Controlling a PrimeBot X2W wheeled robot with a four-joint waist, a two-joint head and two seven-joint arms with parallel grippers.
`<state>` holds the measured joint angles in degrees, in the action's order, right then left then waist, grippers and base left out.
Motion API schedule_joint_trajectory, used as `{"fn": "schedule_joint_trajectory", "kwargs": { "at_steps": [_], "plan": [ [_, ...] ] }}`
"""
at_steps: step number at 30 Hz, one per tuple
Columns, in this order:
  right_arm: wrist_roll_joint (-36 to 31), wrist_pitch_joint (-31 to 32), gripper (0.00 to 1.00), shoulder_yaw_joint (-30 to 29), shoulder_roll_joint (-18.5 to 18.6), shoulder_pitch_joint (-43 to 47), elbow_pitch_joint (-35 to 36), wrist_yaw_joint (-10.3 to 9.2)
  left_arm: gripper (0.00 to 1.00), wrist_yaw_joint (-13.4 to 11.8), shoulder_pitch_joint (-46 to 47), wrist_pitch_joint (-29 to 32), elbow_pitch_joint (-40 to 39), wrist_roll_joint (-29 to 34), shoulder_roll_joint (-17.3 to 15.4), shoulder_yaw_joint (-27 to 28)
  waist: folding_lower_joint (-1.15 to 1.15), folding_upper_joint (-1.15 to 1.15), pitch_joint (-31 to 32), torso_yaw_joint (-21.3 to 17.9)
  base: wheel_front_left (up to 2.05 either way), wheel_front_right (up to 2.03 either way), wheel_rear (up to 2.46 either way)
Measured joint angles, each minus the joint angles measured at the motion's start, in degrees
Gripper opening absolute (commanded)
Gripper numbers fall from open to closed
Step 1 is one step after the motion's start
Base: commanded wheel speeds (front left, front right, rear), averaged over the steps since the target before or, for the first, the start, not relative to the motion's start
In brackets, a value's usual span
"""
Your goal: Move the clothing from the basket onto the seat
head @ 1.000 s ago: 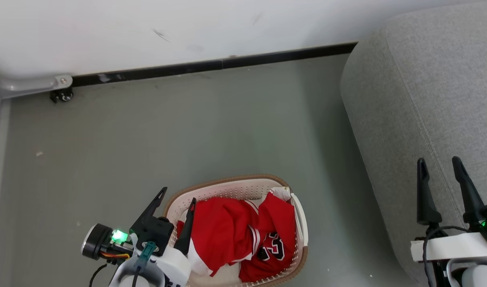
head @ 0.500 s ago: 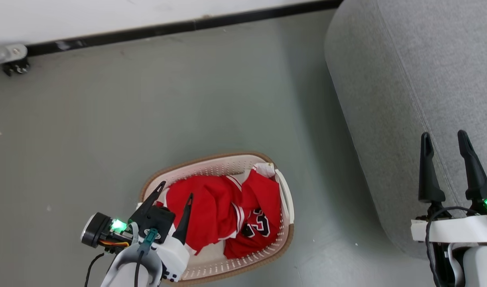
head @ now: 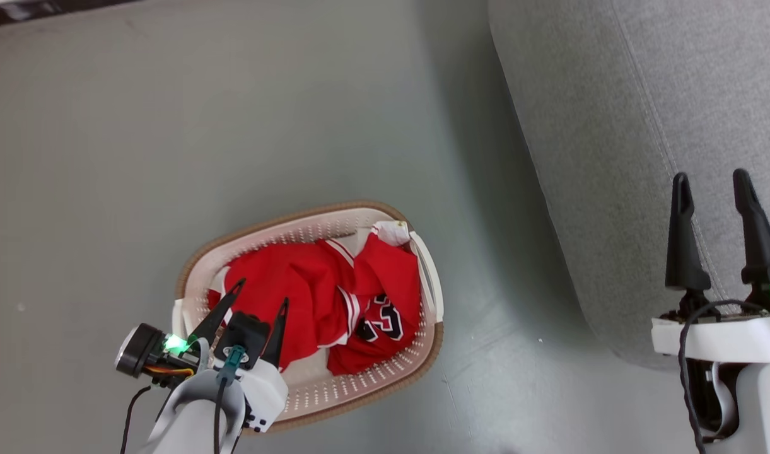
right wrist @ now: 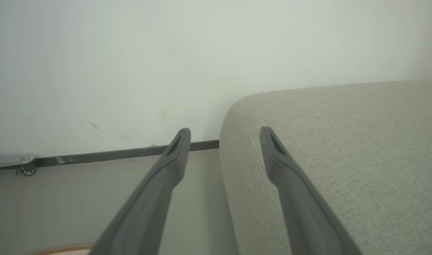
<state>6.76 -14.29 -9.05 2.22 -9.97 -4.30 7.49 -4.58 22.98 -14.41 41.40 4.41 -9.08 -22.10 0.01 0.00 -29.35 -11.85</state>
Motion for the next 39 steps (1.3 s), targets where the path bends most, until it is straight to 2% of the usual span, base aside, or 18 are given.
{"fn": "schedule_joint_trajectory", "kwargs": {
  "at_steps": [28,35,39],
  "plan": [
    [4.9,0.0,1.0,1.9,0.0,-6.7,2.1,0.0,1.0,-0.8,9.5,0.3,9.5,3.9,-3.5,-1.4,0.0,0.0,-11.9,-7.0,0.0,0.0,0.0],
    [6.0,0.0,1.0,2.3,0.0,-7.2,1.9,0.0,1.0,-1.8,11.6,0.9,10.9,4.0,-4.3,-1.2,0.0,0.0,-13.7,-8.6,0.0,0.0,0.0],
    [6.9,0.0,1.0,2.9,0.0,-8.3,1.9,0.0,1.0,-3.6,12.9,2.1,12.6,4.8,-5.5,-0.2,0.0,0.0,-14.7,-9.6,0.0,0.0,0.0]
  ]
}}
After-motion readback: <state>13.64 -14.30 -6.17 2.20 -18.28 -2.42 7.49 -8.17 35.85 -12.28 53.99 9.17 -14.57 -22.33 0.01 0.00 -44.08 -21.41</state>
